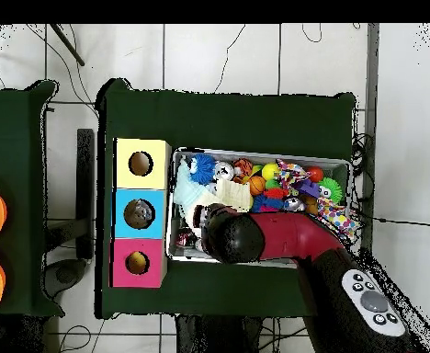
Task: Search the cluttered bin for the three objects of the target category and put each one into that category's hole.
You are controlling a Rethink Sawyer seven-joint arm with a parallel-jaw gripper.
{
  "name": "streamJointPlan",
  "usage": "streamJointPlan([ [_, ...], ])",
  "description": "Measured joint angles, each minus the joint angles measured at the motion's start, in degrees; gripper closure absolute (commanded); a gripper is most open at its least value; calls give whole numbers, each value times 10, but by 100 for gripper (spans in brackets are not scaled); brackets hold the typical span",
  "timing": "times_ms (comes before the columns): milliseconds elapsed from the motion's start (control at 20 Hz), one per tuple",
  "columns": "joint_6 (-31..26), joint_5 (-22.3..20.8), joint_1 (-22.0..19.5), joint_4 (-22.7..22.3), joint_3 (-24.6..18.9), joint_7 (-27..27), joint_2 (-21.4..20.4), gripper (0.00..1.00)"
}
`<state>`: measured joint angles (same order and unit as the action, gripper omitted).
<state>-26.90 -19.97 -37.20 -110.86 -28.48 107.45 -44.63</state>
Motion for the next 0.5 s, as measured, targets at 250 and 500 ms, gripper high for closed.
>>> streamJointPlan([
  [250,-57,0,-8,30,-14,0,1,0],
  [500,-118,-7,-6,102,-24,-1,31,0],
])
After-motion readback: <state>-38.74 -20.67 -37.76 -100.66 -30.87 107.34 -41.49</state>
